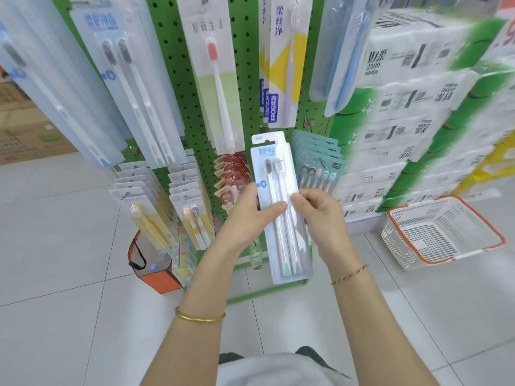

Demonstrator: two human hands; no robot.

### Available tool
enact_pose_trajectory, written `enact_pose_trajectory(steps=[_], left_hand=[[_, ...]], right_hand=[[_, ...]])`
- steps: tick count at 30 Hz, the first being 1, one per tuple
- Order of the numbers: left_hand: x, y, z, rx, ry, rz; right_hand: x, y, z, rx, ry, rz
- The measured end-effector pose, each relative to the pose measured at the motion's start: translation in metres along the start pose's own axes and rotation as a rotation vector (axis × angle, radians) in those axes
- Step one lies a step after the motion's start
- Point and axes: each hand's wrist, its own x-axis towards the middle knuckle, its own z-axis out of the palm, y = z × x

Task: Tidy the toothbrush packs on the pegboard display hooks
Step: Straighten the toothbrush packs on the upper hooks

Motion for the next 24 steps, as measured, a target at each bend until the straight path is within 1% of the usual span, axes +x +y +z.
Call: enact_pose_trajectory(steps=[3,7,12,16,19,24], left_hand=[[-0.004,-0.003,0.002,0.059,-0.119,-0.036],[-0.01,-0.01,0.005,0.063,-0.192,-0.079],[-0.017,-0.012,0.005,0.181,-0.273,-0.111],[-0.025,-0.011,0.005,0.279,-0.283,-0.095],[-0.033,-0.007,0.007,0.457,-0.279,-0.012],[-0.041,-0.006,0.014,0.619,-0.258,0.044]], right_hand=[[0.002,-0.001,-0.002,0.03,0.064,0.035],[0.003,0.002,-0.002,0.114,0.128,0.077],[0.005,0.006,-0.004,0.155,0.23,0.106],[0.007,0.01,-0.007,0.167,0.342,0.124],[0.007,0.013,-0.008,0.189,0.413,0.15],[0.006,0.014,-0.003,0.211,0.427,0.181]])
